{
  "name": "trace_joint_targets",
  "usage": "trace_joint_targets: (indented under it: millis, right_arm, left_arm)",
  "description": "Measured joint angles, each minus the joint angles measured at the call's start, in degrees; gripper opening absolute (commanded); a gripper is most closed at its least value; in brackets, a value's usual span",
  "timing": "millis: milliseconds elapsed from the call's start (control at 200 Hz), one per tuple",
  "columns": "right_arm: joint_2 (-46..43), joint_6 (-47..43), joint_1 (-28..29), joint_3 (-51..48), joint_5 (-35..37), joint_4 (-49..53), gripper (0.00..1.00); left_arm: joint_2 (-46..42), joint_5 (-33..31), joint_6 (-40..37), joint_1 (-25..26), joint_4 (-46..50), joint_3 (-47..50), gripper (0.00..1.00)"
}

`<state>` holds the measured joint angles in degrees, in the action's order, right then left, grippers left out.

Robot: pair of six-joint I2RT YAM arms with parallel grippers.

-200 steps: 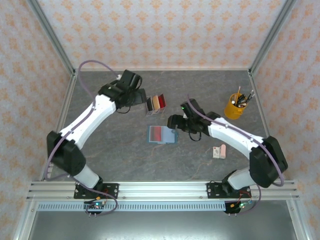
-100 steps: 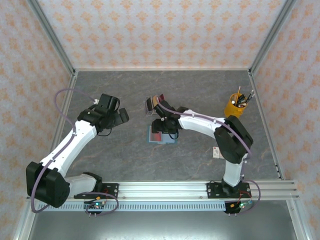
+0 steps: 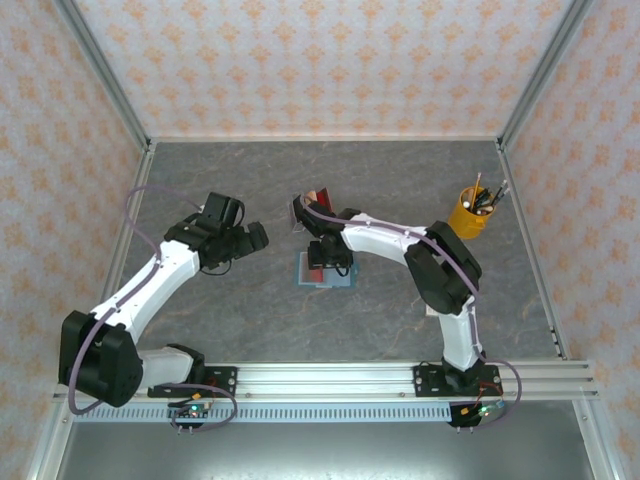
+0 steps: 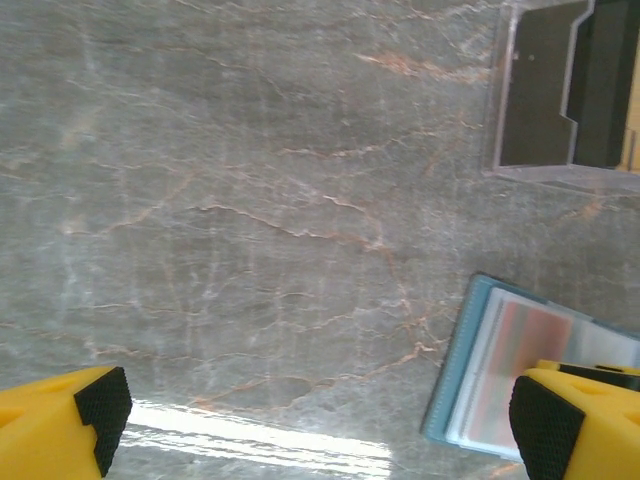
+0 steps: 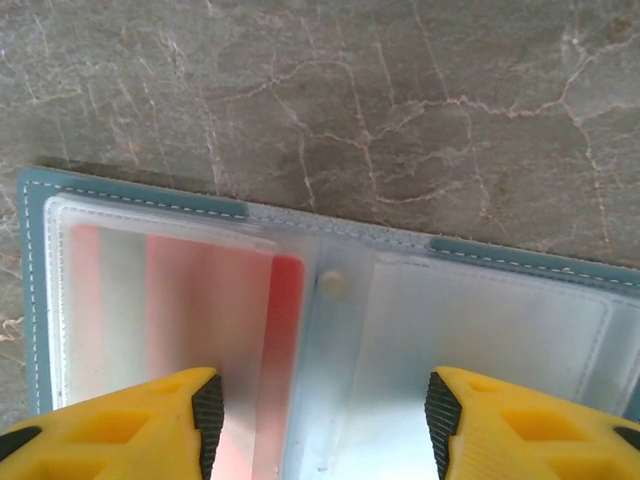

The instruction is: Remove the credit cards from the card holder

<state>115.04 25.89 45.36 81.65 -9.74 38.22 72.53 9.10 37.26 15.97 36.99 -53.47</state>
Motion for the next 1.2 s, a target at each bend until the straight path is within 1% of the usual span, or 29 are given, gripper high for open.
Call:
trace_joint_targets:
  millis: [95,170,270,375,430,545,646,916,1196]
  right_arm:
    - [0.4,-0.2,0.2,0.5,0.5,0.4,0.54]
    - [0.7,-0.4,0.3,0.8,0.8,0.6,0.5]
    - [0.8,-0.5,0.3,0.8,0.9,0.5,0.46]
    - [0.8,-0.7,0.3,0.7,0.9,0.4,0.44]
    - [0.8,-1.1,0.3,0.6,0.9,0.3,0.42]
    - [0.7,-1.4,0.3,0.0,0.8,-0.5,0.4]
    - [0.4,-1.7,0.3,-0.7,0.7,-1.6,0.39]
    - [-1.2,-2.6,-0.1,-3.5,-0.8,-5.0,0.37]
    - [-2.3,-2.7,-0.8,-5.6,-2.7,-7.4,0.36]
  left_arm:
    - [1.2,2.9,0.0,0.0,-1.9,0.9,0.99]
    - [2.3,5.2,0.1,0.0,-3.2,1.6,0.98]
    - [3.4,8.7,0.4,0.0,-5.6,2.7,0.93]
    - [4.7,12.5,1.1,0.0,-8.5,4.2,0.81]
    - [5.8,14.5,1.9,0.1,-9.7,4.6,0.71]
    - [8.6,17.9,2.0,0.6,-12.4,4.8,0.55]
    - [11.1,19.9,2.2,2.4,-14.4,4.8,0.47]
    - [17.9,23.4,3.5,7.3,-18.2,3.8,0.38]
    - [22.0,24.3,4.6,7.7,-21.2,1.1,0.33]
